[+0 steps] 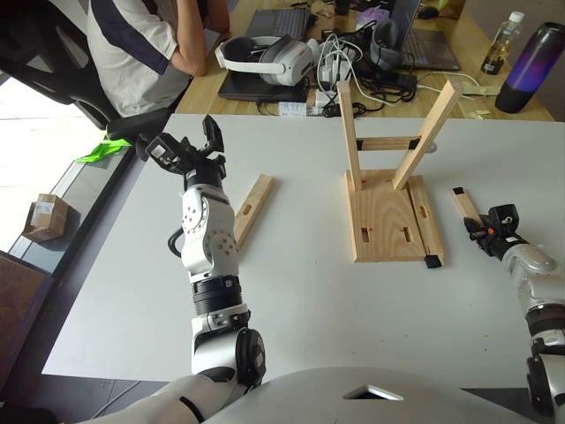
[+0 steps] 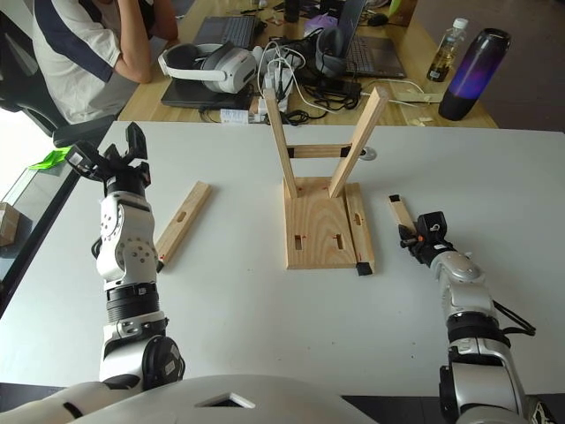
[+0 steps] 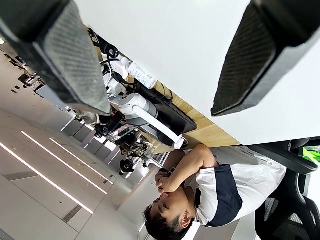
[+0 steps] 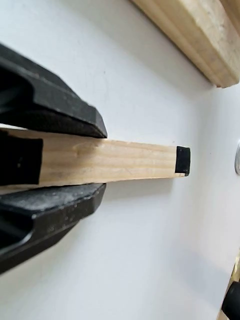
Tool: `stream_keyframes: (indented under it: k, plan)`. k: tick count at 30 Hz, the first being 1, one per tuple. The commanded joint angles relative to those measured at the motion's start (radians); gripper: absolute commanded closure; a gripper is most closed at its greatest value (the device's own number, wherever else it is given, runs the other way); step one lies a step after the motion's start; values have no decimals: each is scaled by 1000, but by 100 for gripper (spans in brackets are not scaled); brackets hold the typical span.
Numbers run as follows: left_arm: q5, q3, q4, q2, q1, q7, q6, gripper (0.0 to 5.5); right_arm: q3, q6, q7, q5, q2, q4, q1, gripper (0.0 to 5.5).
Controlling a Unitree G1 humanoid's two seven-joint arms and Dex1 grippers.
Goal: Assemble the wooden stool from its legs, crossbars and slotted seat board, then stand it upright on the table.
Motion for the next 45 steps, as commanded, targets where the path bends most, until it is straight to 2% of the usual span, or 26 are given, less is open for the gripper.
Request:
stream_keyframes:
  k: [1, 6, 9, 13, 16, 22, 30, 45]
  plan:
    - [-27, 8, -8, 35, -76, 1, 40, 175, -26, 55, -87, -35, 58, -94, 104, 416]
    - [-156, 9, -57, 107, -267, -82, 127, 175, -156, -74, -239, -27, 58, -325, -101, 420]
    - [-262, -1, -89, 150, -385, -163, 201, 175, -188, -159, -247, 11, 87, -513, -275, 420]
    - [-391, -118, -169, 170, -334, -376, 352, 175, -63, -53, -76, 163, 151, -775, -355, 420]
    - [-522, -134, -226, 153, -299, -447, 442, 175, 37, 12, 9, 200, 184, -910, -333, 420]
    - [-632, -141, -297, 153, -283, -480, 488, 175, 87, 115, 93, 253, 202, -1002, -301, 420]
    - [-634, -188, -312, 151, -272, -445, 517, 175, 119, 157, 152, 235, 201, -1057, -277, 420]
    - [-671, -185, -295, 144, -256, -385, 541, 392, 130, 118, 182, 143, 207, -1032, -269, 420]
